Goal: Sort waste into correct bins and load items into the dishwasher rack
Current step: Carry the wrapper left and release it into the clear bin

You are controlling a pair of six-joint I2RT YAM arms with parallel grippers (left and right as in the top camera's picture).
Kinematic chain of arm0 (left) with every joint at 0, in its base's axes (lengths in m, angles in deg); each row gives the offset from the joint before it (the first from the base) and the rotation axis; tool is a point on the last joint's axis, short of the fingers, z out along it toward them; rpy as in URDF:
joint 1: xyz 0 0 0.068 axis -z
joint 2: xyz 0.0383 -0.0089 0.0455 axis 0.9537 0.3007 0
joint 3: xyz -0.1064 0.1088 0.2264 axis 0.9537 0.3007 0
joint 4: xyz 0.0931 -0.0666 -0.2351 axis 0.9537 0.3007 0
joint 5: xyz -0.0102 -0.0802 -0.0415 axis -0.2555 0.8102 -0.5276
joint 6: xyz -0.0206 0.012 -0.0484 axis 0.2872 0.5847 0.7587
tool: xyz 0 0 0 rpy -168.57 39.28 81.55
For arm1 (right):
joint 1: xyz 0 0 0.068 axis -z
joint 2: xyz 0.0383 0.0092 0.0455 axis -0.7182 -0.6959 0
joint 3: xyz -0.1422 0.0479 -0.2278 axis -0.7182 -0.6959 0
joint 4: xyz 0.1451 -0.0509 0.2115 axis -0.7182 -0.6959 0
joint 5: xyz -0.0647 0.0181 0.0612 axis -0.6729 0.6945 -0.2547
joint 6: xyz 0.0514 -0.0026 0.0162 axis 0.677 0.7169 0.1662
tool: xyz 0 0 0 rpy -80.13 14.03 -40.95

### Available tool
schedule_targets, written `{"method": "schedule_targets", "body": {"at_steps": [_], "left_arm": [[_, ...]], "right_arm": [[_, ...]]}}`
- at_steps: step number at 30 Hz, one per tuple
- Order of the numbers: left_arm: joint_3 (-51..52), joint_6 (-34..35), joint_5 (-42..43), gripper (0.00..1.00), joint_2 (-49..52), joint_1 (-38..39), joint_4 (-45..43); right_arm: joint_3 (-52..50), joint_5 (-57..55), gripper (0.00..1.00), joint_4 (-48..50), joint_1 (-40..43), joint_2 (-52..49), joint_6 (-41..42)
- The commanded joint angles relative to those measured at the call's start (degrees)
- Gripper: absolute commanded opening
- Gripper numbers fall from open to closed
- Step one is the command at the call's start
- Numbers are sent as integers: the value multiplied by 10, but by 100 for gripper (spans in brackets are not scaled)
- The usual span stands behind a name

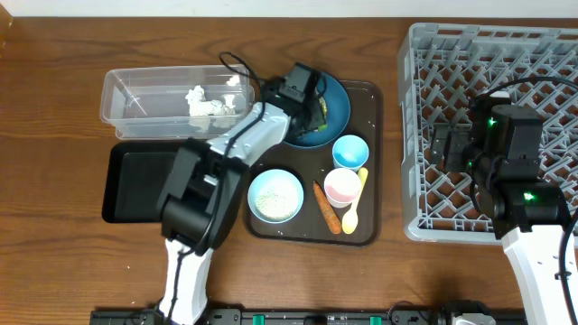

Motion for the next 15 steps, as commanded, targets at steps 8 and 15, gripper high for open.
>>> {"method": "schedule_targets", "body": {"at_steps": [8,15], "left_arm": [[-1,-186,-97,6,-176,-36,108],[-1,-190,-167,6,-216,-125,178]], "right_arm": [[11,-2,99,0,3,2,-5],[11,-2,99,0,3,2,-5]]}}
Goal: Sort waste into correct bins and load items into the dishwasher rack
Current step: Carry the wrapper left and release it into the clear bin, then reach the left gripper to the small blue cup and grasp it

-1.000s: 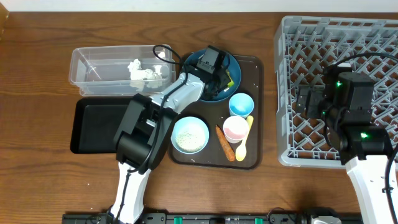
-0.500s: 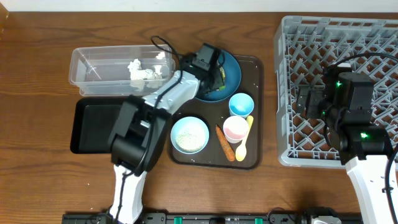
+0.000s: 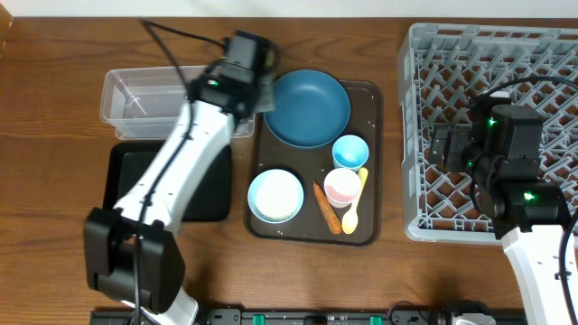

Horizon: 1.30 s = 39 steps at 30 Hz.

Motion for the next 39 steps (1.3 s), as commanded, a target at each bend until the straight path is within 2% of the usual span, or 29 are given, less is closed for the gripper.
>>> {"method": "schedule_targets", "body": {"at_steps": [1,7,13,15,16,19,30,33,39], "left_arm": [[-2,-19,-46,6,-5,-53,13],[6,-14,-45,6,10,-129,16],[6,-14,-46,7,30,-154,19],[6,-15,-46,13,31,-154,17],[6,-15,-46,22,31,-154,16],[6,-17,-46,32,31,-154,12],[2,-95,-40,41,-6,-134,11],[2,-120,30,44,-30,-113,11],[3,-124,184,49,-38,-51,11]], "right_arm": [[11,-2,99,0,3,2,-5],[11,-2,99,0,3,2,-5],[11,-2,99,0,3,2,-5],[11,-2,99,0,3,2,-5],[11,-2,99,0,3,2,-5],[11,-2,99,0,3,2,-5],[11,-2,99,0,3,2,-5],[11,-2,99,2,3,2,-5],[11,-2,99,3,3,2,-5]]}}
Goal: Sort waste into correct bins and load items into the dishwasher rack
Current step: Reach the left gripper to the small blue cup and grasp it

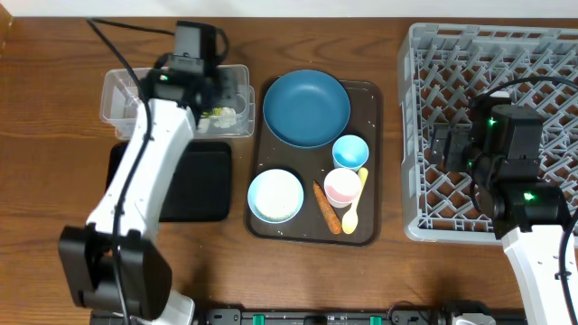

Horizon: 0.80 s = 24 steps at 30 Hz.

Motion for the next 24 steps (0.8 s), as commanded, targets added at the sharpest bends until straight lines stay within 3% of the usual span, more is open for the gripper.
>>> {"method": "schedule_targets", "body": {"at_steps": [1,5,11,24], "left_arm": [[2,-18,124,49,3,41,1],[3,-17,169,50,28,89,1],[3,-17,171,50,78,163,-5],[3,-17,169,50,166,243,-41]], "right_arm": [[11,-2,99,2,3,2,-5],[11,-2,99,2,3,2,-5],[11,-2,99,2,3,2,-5],[11,-2,99,1,3,2,-5]]}}
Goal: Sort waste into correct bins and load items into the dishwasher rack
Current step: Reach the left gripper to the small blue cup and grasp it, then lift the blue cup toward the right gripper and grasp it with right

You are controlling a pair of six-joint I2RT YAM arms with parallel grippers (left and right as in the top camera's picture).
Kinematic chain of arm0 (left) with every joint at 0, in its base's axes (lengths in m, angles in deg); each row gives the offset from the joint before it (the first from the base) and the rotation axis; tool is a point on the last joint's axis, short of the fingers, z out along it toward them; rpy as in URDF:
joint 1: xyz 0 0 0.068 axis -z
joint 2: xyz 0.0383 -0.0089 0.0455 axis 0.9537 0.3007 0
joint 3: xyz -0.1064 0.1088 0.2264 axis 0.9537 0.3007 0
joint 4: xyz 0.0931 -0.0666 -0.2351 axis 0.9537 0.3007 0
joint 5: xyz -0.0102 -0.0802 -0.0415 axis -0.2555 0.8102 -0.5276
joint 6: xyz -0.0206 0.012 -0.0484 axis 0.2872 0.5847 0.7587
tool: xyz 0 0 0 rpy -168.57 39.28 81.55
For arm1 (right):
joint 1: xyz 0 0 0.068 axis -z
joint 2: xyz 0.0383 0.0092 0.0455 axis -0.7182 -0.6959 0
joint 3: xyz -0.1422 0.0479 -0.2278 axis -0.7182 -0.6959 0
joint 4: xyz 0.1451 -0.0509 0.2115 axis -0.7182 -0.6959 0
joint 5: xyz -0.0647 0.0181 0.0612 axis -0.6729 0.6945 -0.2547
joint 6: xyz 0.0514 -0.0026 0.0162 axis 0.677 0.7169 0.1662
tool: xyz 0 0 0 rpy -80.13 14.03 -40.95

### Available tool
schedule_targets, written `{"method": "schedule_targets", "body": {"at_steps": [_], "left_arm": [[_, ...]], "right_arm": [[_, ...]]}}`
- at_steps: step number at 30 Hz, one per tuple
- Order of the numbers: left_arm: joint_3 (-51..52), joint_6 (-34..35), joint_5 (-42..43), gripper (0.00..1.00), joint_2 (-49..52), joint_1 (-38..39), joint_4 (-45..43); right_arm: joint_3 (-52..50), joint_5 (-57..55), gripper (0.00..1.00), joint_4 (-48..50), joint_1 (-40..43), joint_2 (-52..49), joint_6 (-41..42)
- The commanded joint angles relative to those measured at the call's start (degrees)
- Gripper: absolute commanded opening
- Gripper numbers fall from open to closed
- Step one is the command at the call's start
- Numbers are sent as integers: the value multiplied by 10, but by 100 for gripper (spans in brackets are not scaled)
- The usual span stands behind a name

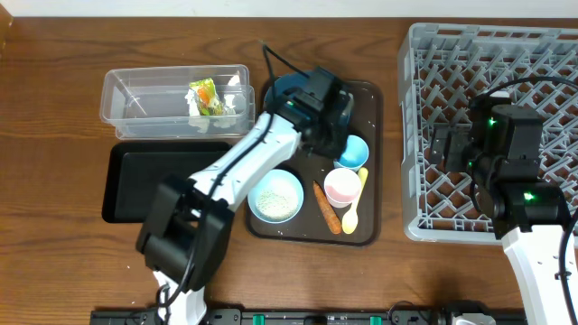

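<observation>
A brown tray (372, 162) holds a blue plate (287, 93), a blue cup (352, 152), a pink-lined cup (341, 187), a bowl of white grains (275, 195), a carrot piece (325, 207) and a yellow spoon (354, 206). My left gripper (330, 122) hangs over the plate's right part, just above the blue cup, apparently open with nothing in it. A green-orange wrapper (205, 94) lies with crumpled white paper (231, 101) in the clear bin (135, 99). My right gripper (442, 146) hovers open over the grey dishwasher rack (506, 54).
A black tray (153, 185) lies below the clear bin, left of the brown tray. My left arm crosses the brown tray's left edge and the black tray's right corner. The rack fills the right side of the table.
My left gripper was over the clear bin with the wrapper at its tips; now the wrapper lies in the bin and the gripper is over the blue plate. The right arm stayed put.
My left gripper was down on the blue plate at a green wrapper. Then it was at the clear bin's right end, then over the bin's middle with the wrapper. Now the wrapper rests in the bin and the gripper is over the plate.
</observation>
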Motion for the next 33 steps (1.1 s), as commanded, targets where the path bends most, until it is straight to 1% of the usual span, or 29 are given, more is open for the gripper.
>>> {"method": "schedule_targets", "body": {"at_steps": [1,2,3,5,6,7,8,9,10,12,18,22,23,25,27,29,33], "left_arm": [[3,-5,5,50,21,6,-3],[3,-5,5,49,28,7,-6],[3,-5,5,44,33,7,-7],[3,-5,5,31,40,7,-14],[3,-5,5,22,41,7,-21],[3,-5,5,19,41,6,-27],[3,-4,5,10,40,5,-37],[2,2,5,8,40,5,-45],[1,7,5,6,40,4,-52],[-5,17,5,6,40,2,-55],[-14,28,5,6,7,-20,-61],[-14,72,9,6,-35,-65,-78],[-14,83,19,6,-43,-78,-82],[-14,108,77,6,-57,-112,-96],[-14,134,150,6,-60,-142,-115],[-13,170,230,6,-57,-172,-138],[-13,204,411,6,-47,-216,-205]], "right_arm": [[11,-2,99,1,3,2,-5],[11,-2,99,1,3,2,-5],[11,-2,99,1,3,2,-5],[11,-2,99,1,3,2,-5],[11,-2,99,1,3,2,-5],[11,-2,99,0,3,2,-5],[11,-2,99,0,3,2,-5],[11,-2,99,0,3,2,-5],[11,-2,99,-1,3,2,-5],[11,-2,99,-1,3,2,-5],[11,-28,99,0,5,2,-2],[11,-37,99,3,26,2,23],[11,-36,99,5,33,2,32],[11,-26,99,13,51,0,52],[11,44,99,30,71,-7,48],[11,170,99,55,89,-20,15],[11,504,99,117,104,-72,-92]]}}
